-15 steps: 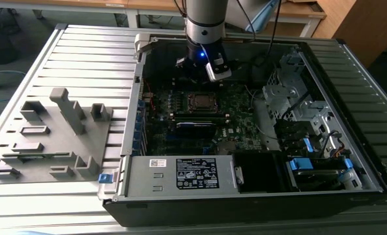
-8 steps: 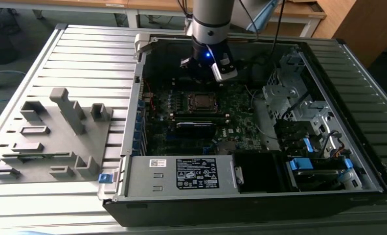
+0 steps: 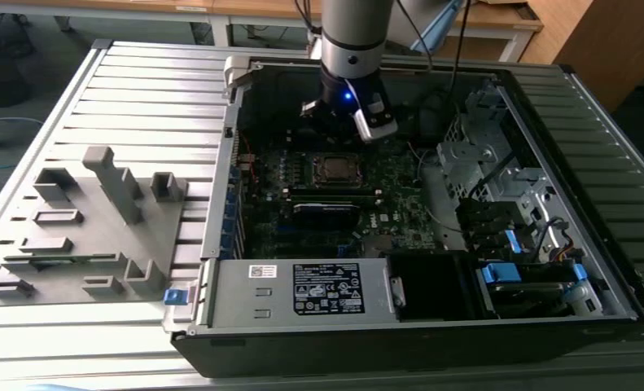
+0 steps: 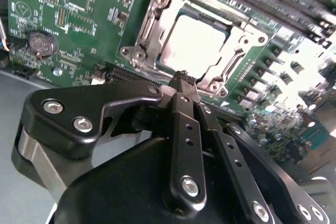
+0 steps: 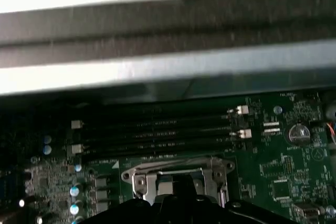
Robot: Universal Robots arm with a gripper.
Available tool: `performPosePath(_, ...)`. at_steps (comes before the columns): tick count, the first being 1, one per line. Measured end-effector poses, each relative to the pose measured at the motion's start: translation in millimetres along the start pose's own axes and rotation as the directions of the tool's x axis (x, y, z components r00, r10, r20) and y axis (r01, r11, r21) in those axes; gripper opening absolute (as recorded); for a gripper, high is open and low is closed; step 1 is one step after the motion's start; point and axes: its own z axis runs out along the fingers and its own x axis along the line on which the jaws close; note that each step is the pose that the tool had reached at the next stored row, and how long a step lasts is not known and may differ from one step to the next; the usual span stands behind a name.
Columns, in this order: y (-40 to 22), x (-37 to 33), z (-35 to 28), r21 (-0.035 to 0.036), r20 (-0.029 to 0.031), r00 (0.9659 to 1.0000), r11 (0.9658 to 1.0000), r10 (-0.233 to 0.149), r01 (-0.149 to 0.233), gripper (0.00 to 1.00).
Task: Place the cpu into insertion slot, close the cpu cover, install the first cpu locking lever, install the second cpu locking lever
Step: 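Install the first cpu locking lever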
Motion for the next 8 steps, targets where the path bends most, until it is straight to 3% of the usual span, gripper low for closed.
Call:
performPosePath(5, -8.0, -0.9, -1.0, 0.0025, -0.0003, 1.0000, 1.0000, -0.004, 0.004, 0.11)
performPosePath(8, -11.8, -1.3, -1.4, 0.0157, 0.0008, 1.0000, 0.9999, -0.007, 0.007, 0.11)
